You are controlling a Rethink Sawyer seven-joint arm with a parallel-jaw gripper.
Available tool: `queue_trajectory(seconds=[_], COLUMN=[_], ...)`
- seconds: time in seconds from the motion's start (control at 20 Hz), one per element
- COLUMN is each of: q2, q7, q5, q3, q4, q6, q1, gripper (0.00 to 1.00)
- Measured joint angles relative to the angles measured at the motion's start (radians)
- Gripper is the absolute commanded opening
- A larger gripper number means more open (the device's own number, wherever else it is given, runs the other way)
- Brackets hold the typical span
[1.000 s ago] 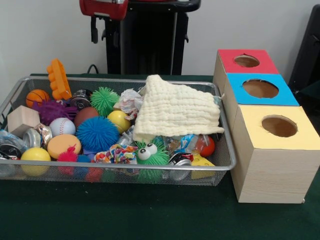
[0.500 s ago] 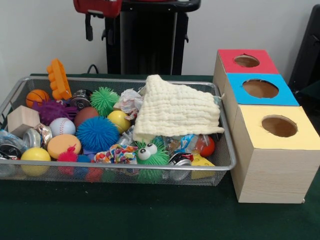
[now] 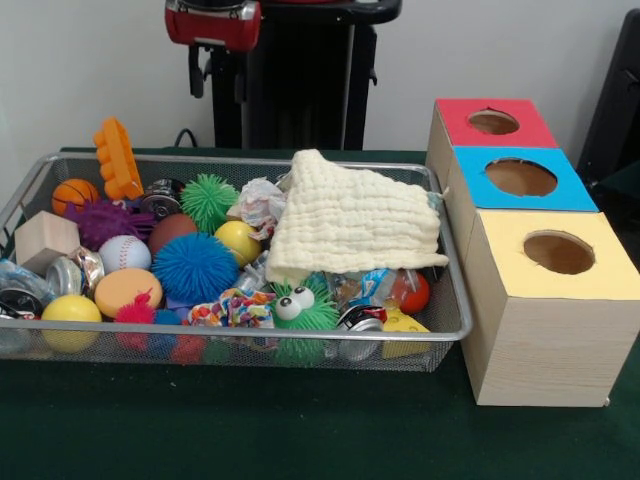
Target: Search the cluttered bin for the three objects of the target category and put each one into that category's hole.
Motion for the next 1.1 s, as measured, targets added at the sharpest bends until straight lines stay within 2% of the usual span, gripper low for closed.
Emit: queue_trajectory(seconds=[0.55, 1.1], q2=[0.101, 0.141], q7=[0.0, 0.0], q5=[0.0, 0.002], q3=[0.0, 0.0], q4=[-0.092, -0.145], q6=[0.0, 0.0], q1=[0.028, 0.028], gripper=[1.0, 1.0])
